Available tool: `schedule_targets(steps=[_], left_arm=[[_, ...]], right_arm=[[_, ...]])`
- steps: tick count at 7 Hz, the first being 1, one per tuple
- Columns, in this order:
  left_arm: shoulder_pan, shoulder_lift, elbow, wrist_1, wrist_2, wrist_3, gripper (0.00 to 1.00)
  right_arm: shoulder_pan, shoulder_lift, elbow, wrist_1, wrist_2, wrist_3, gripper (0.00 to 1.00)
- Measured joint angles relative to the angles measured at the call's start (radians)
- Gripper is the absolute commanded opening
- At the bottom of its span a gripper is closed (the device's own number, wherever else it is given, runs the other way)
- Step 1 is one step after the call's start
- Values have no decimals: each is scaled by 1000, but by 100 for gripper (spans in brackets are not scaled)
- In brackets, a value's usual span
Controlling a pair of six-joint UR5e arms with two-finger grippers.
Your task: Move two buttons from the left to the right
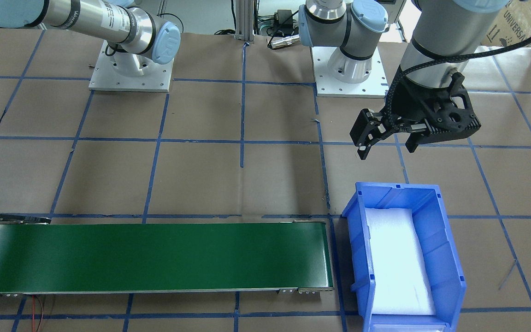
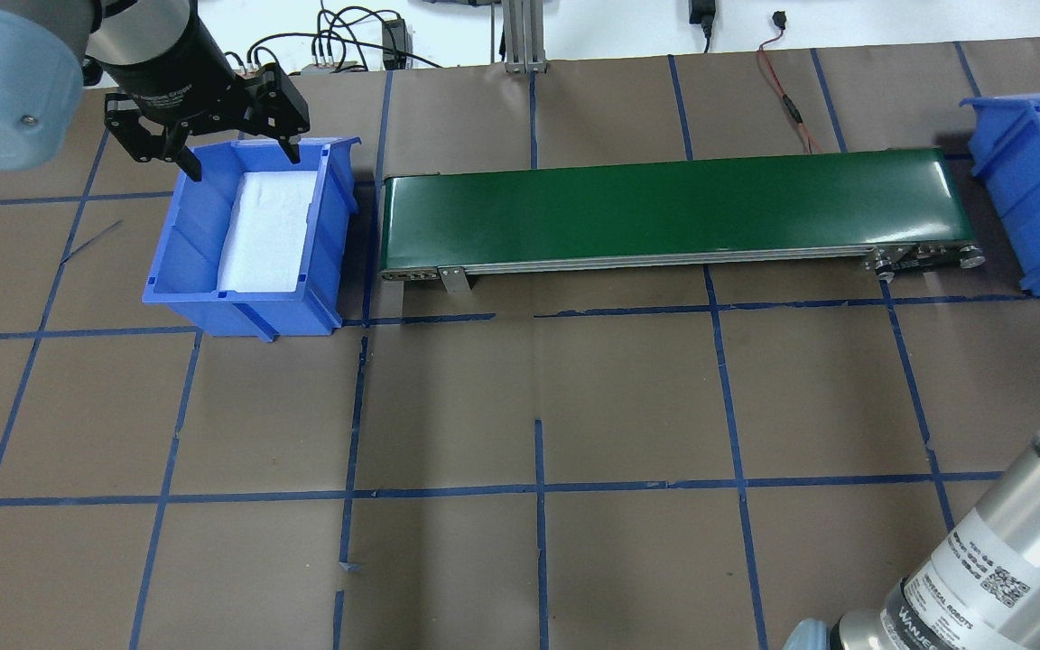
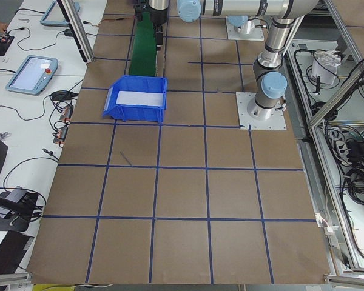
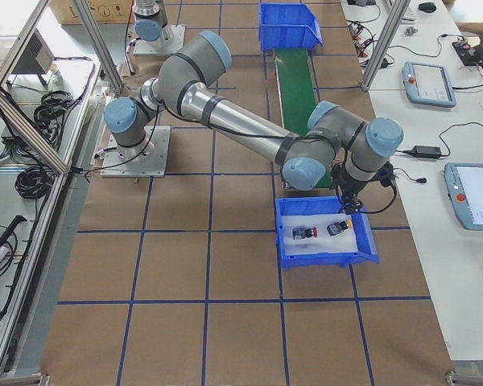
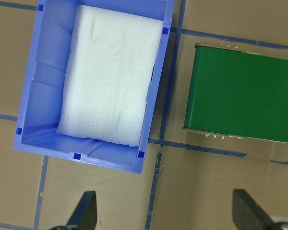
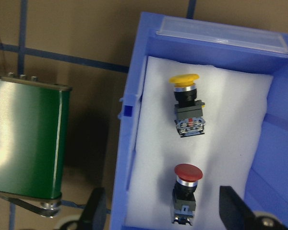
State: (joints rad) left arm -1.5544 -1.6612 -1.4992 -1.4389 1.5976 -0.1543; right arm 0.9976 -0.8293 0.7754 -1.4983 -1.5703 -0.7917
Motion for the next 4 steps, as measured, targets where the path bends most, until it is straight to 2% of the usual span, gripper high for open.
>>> schedule_targets(steps=[3, 4], left_arm=[[1, 0, 0, 0, 0, 1, 100], [1, 1, 0, 0, 1, 2, 100]], right_arm=[[232, -108, 7, 83, -12, 147, 88], [310, -145, 13, 130, -16, 236, 91]])
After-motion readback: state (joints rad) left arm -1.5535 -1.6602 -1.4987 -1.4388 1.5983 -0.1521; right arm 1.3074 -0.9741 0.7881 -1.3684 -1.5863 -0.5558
